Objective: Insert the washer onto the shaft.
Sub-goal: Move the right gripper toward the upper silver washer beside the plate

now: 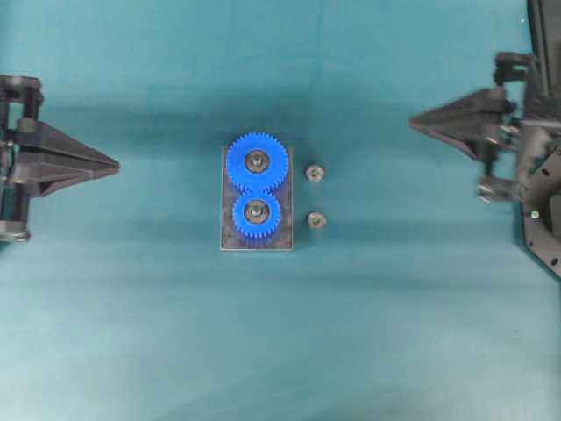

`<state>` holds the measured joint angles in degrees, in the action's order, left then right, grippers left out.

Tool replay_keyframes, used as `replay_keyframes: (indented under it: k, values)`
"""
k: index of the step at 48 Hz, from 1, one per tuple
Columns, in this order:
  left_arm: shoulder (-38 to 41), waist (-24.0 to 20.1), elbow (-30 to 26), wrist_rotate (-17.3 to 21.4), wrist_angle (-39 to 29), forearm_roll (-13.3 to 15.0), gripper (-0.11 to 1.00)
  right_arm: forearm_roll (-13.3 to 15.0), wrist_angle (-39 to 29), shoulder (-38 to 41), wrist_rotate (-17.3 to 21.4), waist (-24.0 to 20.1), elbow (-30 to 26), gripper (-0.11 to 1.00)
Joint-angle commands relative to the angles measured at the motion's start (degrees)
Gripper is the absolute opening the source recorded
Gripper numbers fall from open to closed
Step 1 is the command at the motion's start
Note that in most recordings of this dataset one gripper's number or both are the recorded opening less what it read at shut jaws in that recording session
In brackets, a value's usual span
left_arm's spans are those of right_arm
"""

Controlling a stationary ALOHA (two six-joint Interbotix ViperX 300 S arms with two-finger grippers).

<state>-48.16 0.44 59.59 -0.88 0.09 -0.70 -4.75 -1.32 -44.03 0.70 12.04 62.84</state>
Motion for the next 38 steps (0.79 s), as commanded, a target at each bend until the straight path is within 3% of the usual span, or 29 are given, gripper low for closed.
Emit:
replay_keyframes:
  k: [1,10,30,34,38]
  values:
    - [0.79,-0.18,-2.46,-1.23,-0.18,-0.09,0.00,0.18,1.67,5.80,0.09,0.70,-1.49,0.01]
    - [2.02,-0.09,-5.19,-2.11,-3.16,-0.18,0.00,0.18,5.71,15.29,0.35,0.70,-2.37,0.01]
    - [8.09,-0.09,-5.98,-2.02,-6.94,-0.35,0.00,0.35,5.98,32.87,0.18,-0.26,-8.96,0.02]
    - [9.76,0.00,-5.98,-1.93,-6.94,-0.35,0.00,0.44,6.59,34.54,-0.09,-0.62,-9.76,0.10]
    - [11.43,-0.09,-5.89,-1.93,-6.94,-0.35,0.00,0.62,8.17,35.68,-0.18,-1.05,-9.84,0.28]
